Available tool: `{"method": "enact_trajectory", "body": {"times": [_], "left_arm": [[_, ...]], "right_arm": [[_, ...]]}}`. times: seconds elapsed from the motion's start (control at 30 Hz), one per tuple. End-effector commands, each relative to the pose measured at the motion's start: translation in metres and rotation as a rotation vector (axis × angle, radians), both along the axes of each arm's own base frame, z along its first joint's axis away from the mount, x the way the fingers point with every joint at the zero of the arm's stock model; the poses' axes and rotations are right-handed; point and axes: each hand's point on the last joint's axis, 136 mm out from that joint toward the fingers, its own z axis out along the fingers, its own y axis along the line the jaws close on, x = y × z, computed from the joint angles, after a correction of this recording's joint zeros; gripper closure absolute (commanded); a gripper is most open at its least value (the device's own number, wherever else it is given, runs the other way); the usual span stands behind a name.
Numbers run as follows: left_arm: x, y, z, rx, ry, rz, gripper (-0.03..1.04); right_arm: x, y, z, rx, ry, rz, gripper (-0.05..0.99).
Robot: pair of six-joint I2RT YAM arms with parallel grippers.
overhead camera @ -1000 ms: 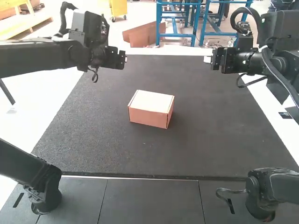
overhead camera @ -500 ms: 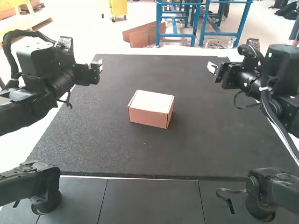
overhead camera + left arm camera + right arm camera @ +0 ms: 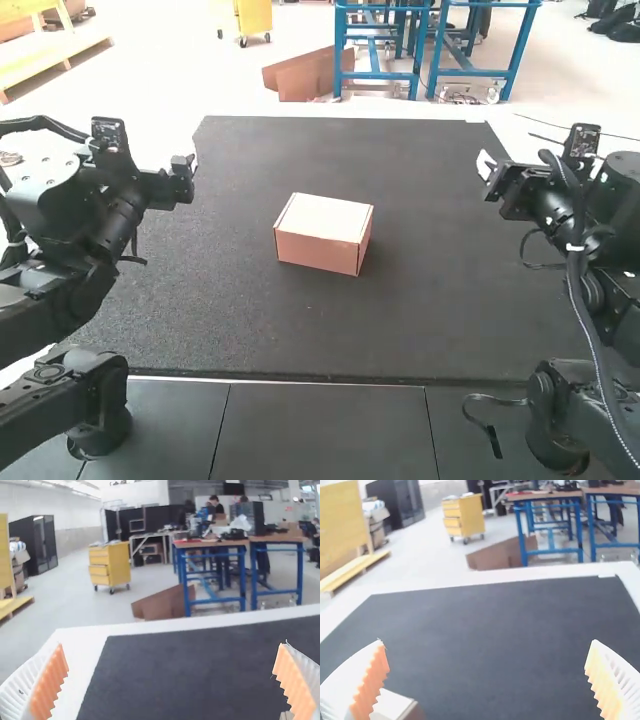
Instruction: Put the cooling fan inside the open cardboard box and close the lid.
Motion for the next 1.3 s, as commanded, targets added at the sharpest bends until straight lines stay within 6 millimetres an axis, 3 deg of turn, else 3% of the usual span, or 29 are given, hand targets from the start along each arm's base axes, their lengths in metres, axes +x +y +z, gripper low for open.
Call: {"method": "enact_trajectory", "body": {"times": [0.0, 0.23, 0.37, 0.53, 0.77, 1.0, 1.13, 1.27], "left_arm": [[-0.011, 0.006, 0.003, 0.006, -0.051, 0.019, 0.04], [-0.037, 0.011, -0.011, 0.012, -0.123, 0.025, 0.04], [-0.048, 0.011, -0.03, 0.021, -0.119, 0.021, 0.04], [-0.043, 0.011, -0.047, -0.013, -0.043, 0.01, 0.04], [-0.037, 0.018, -0.102, -0.041, 0.181, 0.038, 0.04], [-0.036, 0.022, -0.102, -0.05, 0.181, 0.052, 0.04], [-0.036, 0.028, -0.102, -0.052, 0.179, 0.074, 0.04], [-0.036, 0.02, -0.102, -0.045, 0.183, 0.024, 0.04]], "right_arm": [[-0.007, -0.003, -0.003, 0.009, -0.021, 0.014, 0.03], [-0.018, 0.0, -0.023, 0.003, -0.024, 0.06, 0.03], [-0.024, 0.004, -0.028, -0.023, -0.066, 0.084, 0.03], [-0.03, 0.007, -0.042, -0.032, -0.087, 0.098, 0.03], [-0.041, 0.004, -0.056, -0.129, -0.111, 0.072, 0.03], [-0.039, 0.001, -0.067, -0.137, -0.069, 0.059, 0.02], [-0.037, -0.007, -0.078, -0.054, 0.002, 0.027, 0.02], [-0.037, -0.011, -0.081, 0.004, 0.029, 0.022, 0.02]]}}
